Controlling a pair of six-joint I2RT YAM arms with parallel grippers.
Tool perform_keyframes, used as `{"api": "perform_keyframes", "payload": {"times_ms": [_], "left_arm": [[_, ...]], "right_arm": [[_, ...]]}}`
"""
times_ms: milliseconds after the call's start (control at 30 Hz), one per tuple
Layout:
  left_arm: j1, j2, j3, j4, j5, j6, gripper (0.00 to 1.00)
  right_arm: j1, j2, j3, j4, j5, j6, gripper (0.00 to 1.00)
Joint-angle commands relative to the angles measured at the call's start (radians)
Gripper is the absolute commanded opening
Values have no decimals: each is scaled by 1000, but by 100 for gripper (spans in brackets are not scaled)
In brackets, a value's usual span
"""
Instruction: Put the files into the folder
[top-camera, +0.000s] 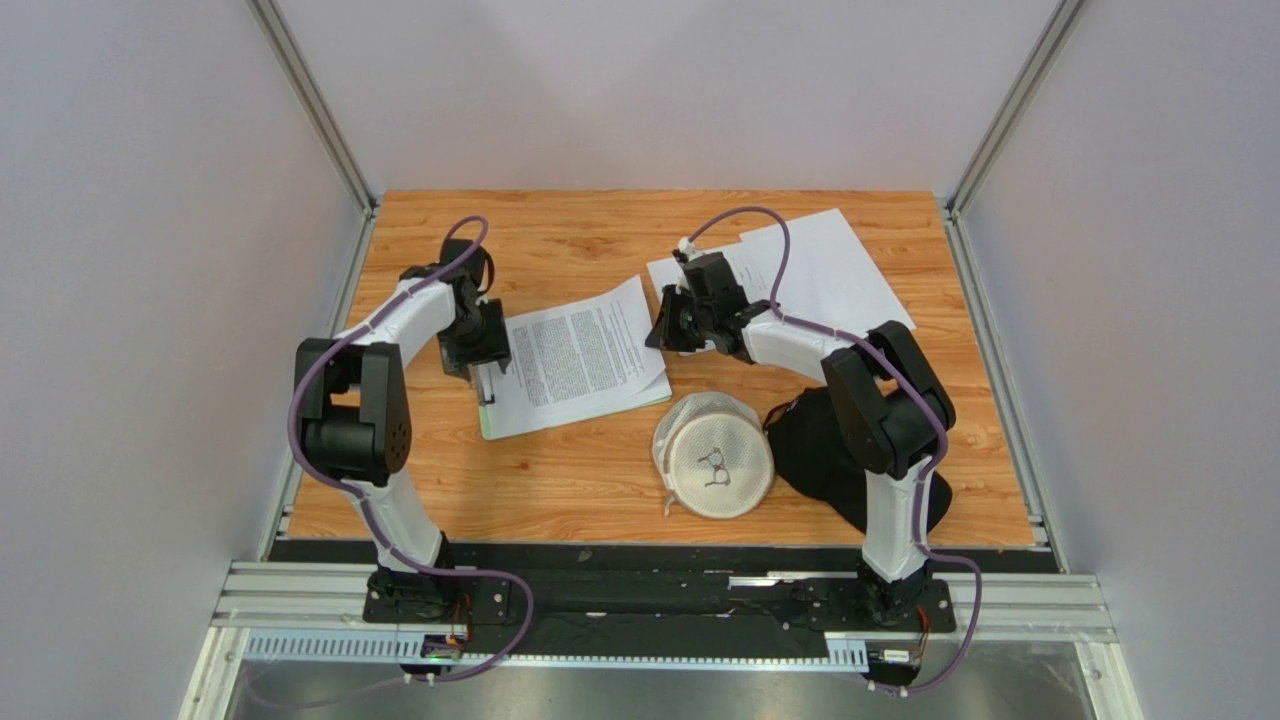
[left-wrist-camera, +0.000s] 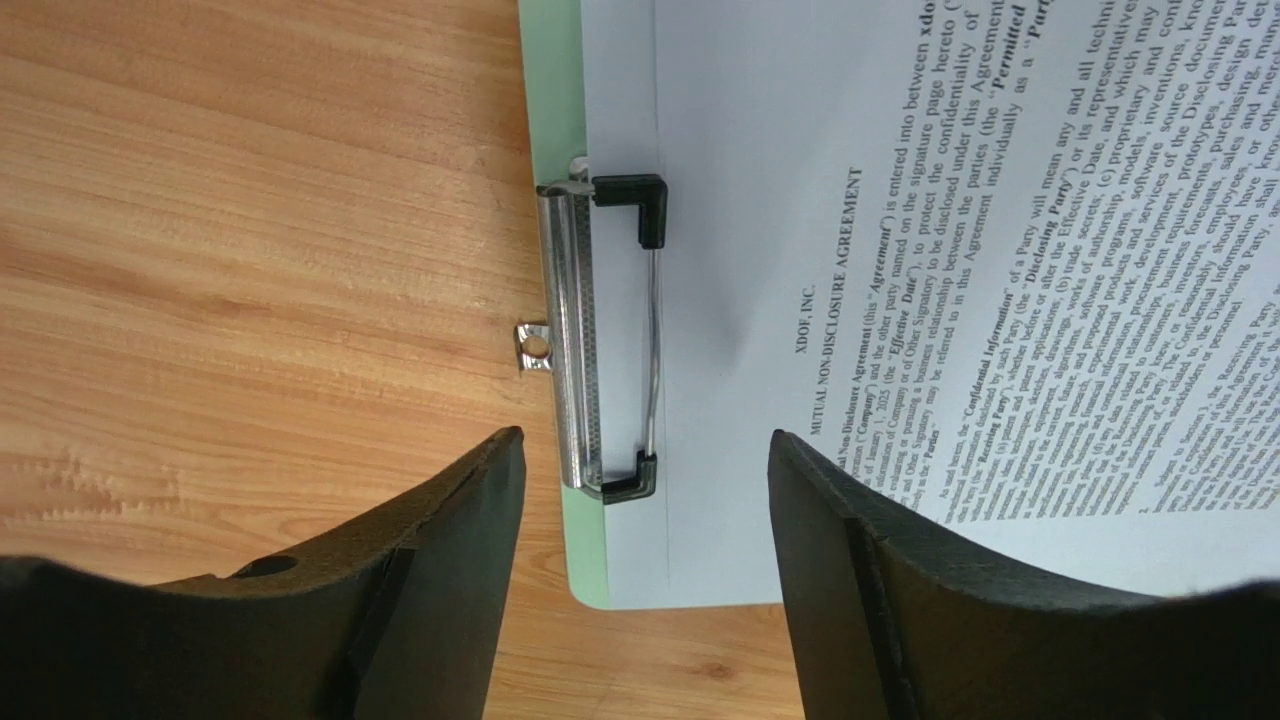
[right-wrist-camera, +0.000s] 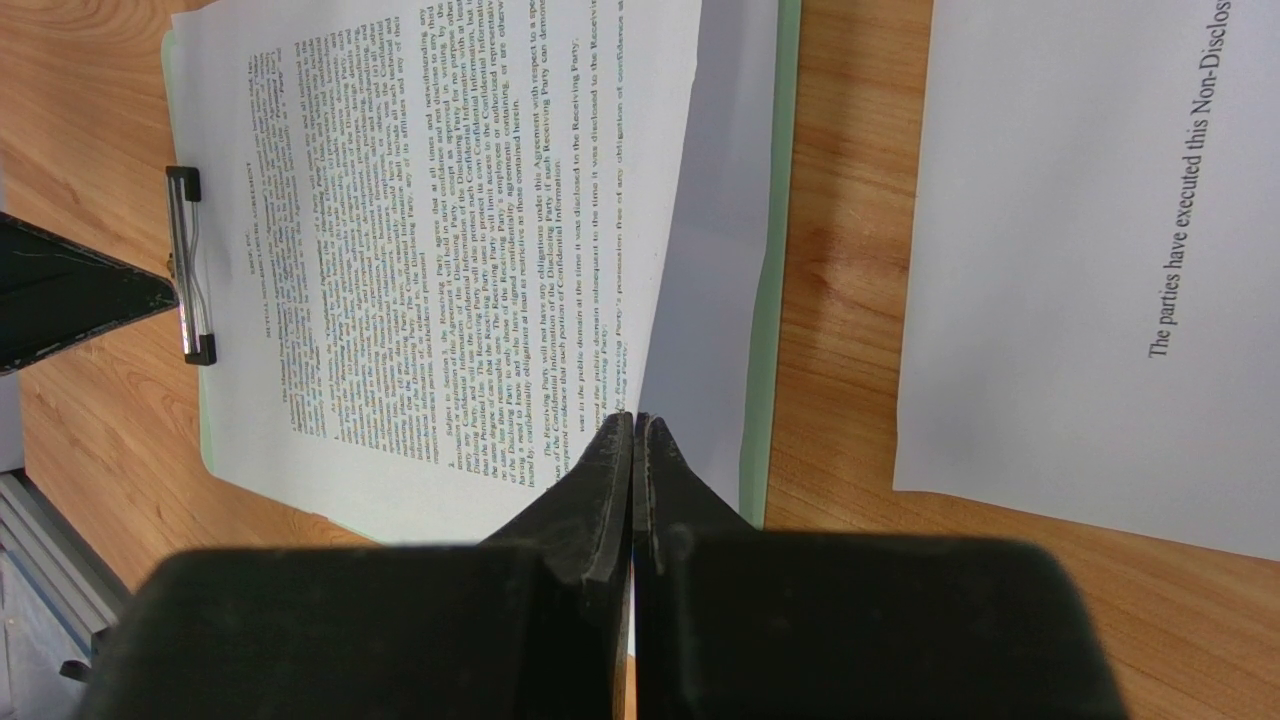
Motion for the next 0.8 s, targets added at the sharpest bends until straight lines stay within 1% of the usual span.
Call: {"api": "perform_keyframes", "payload": {"times_ms": [0,67,200,300,333,367,433,567,767], "left_arm": [[53,15,36,-15,36,10,73],[65,50,65,-38,56,19,75],[70,86,89,-51,62,36,75],[70,110,84,-51,45,37,72],[70,117,84,-53,58,39,67],[68,126,84,-53,62,39,65],[68,130,81,-48,85,37,64],[68,143,82,-44,85,42,61],[65,153,61,-44,82,46,52]], "right_arm": [[4,-43,11,27,-2,-12,0],[4,-45,9,29,-2,-15,0],[4,-46,8,32,-5,-14,0],[4,-45,6,35,-10,-11,0],[4,-46,6,36,-11,-11,0],[4,-48,6,36,-11,-11,0],[4,-48,5,36,-10,-11,0],[4,-48,5,38,-10,-11,0],[4,-46,5,42,-11,-6,0]]}}
